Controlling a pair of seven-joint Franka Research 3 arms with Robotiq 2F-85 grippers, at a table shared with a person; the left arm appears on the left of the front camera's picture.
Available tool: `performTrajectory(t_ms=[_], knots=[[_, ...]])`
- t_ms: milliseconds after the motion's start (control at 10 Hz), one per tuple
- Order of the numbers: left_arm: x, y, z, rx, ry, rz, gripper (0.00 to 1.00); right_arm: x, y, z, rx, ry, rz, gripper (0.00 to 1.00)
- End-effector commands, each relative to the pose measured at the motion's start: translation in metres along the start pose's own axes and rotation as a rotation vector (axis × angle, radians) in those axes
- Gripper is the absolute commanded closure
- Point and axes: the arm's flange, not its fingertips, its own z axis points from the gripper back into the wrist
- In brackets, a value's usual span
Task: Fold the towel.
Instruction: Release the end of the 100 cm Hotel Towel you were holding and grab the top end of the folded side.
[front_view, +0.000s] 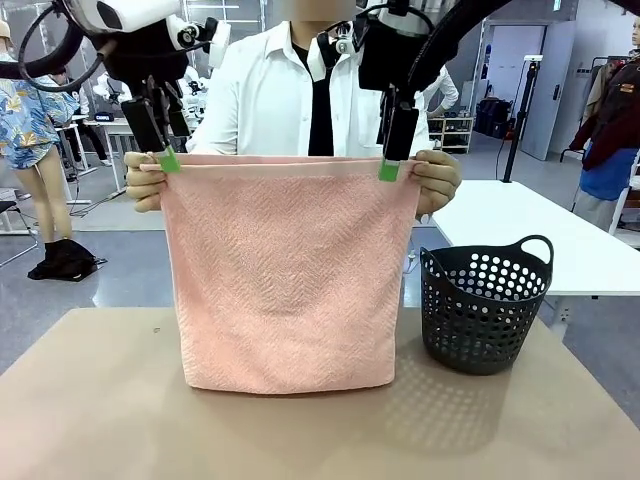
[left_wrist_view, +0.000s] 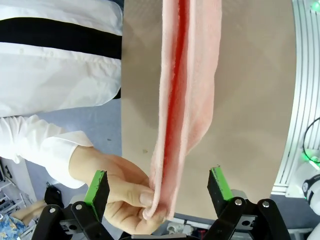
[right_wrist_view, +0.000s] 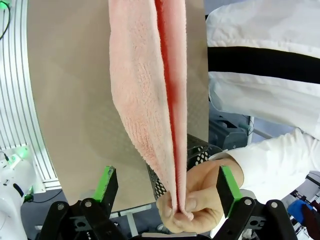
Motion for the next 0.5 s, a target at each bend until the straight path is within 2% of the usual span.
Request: performTrajectory(t_ms=[0,400], knots=[[0.004,0.009,-0.001,-0.010,0.030,-0.020,0.00,0.002,-0.013,-0.001,0.015,0.028,0.046,0.00],[0.009,0.023,-0.028,-0.046,0.072,-0.022,0.00,0.001,-0.028,-0.023,0.092,0.030,0.050,0.00]])
